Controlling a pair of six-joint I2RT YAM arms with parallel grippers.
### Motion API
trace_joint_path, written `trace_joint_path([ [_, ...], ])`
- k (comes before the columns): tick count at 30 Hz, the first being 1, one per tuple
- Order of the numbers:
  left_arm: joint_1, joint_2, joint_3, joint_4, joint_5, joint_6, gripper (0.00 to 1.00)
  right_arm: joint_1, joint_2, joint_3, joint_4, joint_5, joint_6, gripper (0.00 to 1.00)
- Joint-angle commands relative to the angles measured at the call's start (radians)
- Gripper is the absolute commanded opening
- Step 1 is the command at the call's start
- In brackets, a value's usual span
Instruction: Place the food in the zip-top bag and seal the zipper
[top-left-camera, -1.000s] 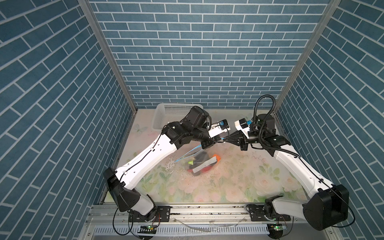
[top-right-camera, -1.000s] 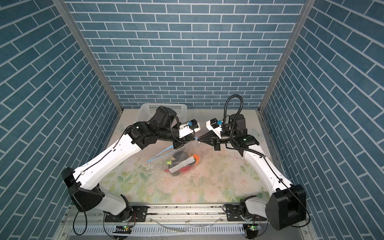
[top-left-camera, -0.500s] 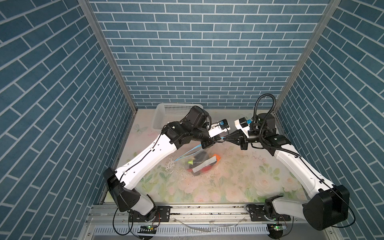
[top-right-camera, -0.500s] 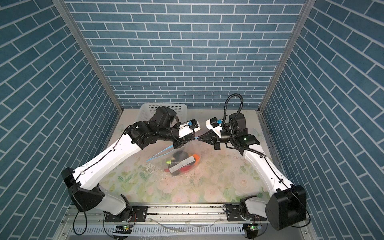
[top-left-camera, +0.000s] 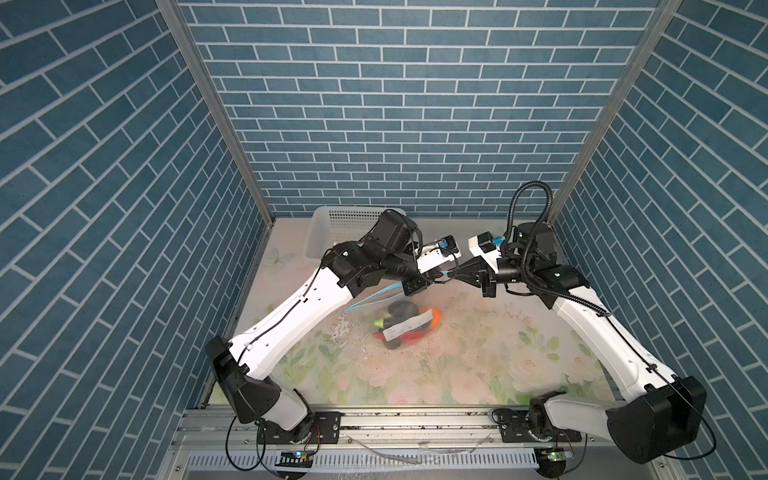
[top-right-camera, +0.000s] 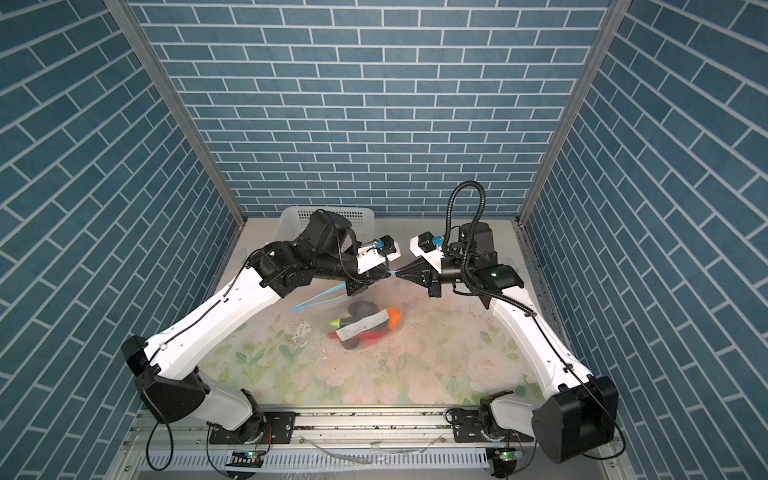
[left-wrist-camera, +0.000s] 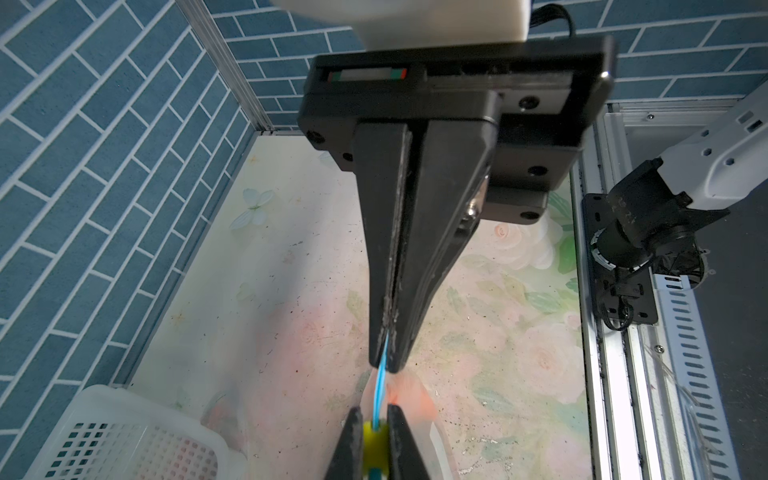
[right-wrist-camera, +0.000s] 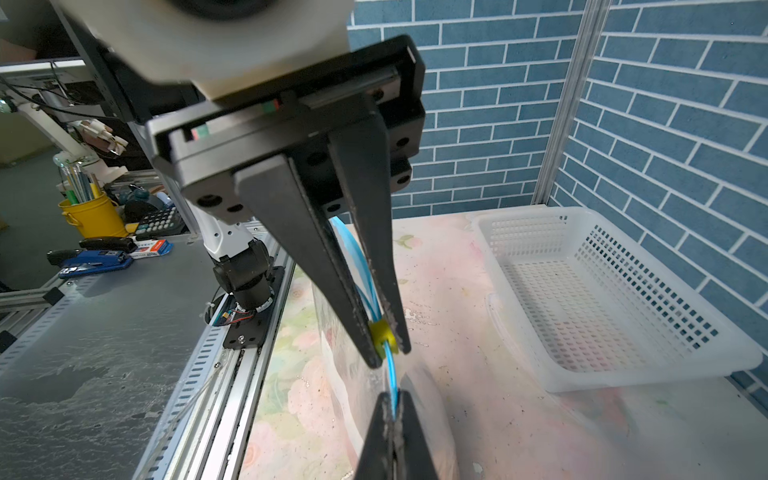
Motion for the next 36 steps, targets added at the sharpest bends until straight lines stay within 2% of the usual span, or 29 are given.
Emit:
trace_joint_path([
  [1,0.005,-0.002,0.025,-0.042,-0.008,0.011,0.13,-0.002,-0.034,0.072,-0.039,0.037,-0.058,0.00],
  [6,0.005,-0.012,0.018,-0.043,-0.014,0.011,0.13,-0.002,-0.039,0.083,-0.048,0.106,-0.056,0.00],
  [15,0.005,-0.021,0.016,-0.046,-0.026,0.017,0.14,-0.003,-0.039,0.112,-0.064,0.157,-0.054,0.00],
  [36,0.005,-0.058,-0.022,-0.036,-0.043,0.021,0.14,-0.021,-0.040,0.142,-0.081,0.205,-0.050,0.00],
])
